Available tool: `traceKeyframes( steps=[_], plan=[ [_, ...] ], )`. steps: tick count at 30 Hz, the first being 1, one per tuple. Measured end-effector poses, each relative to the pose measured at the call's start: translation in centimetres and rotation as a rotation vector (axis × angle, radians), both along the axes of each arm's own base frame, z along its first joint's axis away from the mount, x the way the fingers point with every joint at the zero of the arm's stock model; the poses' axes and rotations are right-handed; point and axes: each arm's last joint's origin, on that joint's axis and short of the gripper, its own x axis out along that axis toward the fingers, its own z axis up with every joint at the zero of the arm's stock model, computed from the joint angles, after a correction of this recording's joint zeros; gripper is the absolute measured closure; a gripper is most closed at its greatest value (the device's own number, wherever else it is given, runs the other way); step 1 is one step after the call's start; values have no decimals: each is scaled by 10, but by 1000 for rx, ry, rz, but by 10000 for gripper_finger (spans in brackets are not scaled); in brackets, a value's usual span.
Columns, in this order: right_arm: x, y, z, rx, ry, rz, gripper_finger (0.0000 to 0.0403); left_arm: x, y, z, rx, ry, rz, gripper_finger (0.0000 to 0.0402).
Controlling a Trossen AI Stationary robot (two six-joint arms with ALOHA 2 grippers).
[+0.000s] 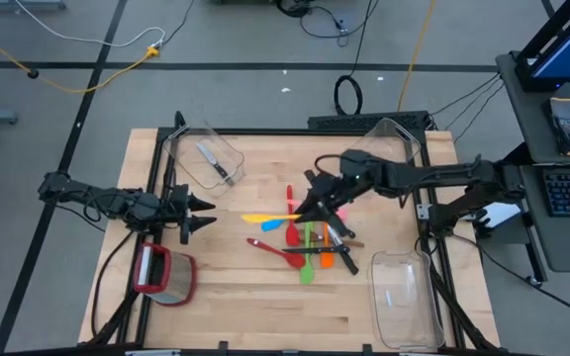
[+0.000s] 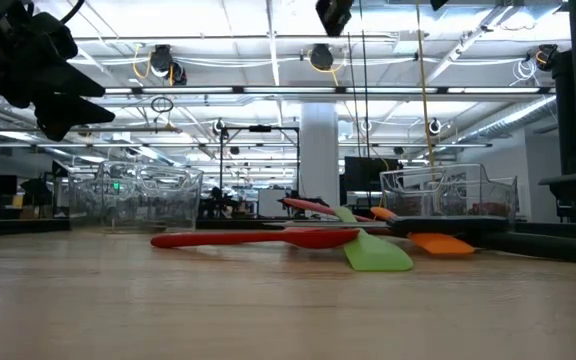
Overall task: Pick & Place Kitchen Items
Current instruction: Put the yellow spatula into bottom transparent bin
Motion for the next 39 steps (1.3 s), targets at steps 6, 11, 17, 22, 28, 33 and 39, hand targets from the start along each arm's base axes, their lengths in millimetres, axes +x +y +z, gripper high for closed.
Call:
traceKeyframes(
  steps=[6,11,17,22,28,33,39],
  plan=[
    [-1,-4,16,53,-149,172,363,0,0,1,-23,-8,6,179],
    [-4,-4,32,48,-306,281,363,0,0,1,-30,-10,8,179],
    [-6,-3,40,35,-388,328,363,0,0,1,-41,-11,11,179],
    [-5,-3,39,36,-387,326,363,0,0,1,-41,-11,11,179],
    [-2,-3,34,95,-309,278,363,0,0,1,-38,-10,10,179],
    [3,5,21,66,-219,177,363,0,0,1,-38,-10,10,179],
    [4,23,3,-204,-164,50,363,0,0,1,-38,-10,10,179]
  ],
)
